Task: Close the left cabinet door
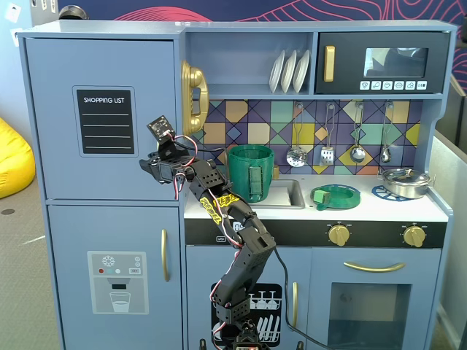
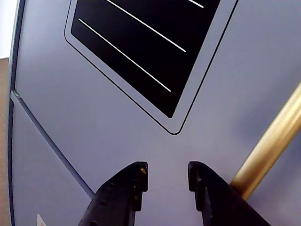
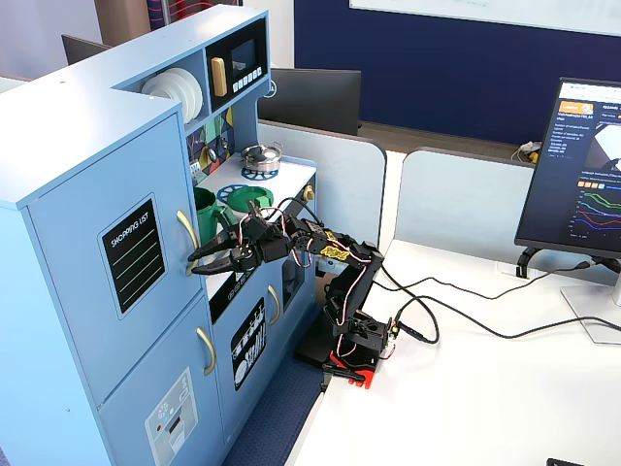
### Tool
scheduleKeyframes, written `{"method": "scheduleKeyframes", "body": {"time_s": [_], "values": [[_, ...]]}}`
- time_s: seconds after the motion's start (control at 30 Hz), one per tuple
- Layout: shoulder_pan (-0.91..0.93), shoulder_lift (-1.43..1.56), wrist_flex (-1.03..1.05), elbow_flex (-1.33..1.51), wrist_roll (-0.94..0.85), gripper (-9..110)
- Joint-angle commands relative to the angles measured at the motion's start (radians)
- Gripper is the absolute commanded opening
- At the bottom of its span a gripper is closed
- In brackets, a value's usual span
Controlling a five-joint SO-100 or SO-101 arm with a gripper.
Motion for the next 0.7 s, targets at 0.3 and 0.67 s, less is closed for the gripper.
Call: {"method": "scheduleKeyframes", "body": {"time_s": [0.3,0.67], "values": [[0.147,0.261,0.186,0.163,0.041,0],[0.561,0.541,0.436,0.620,0.106,0]]}}
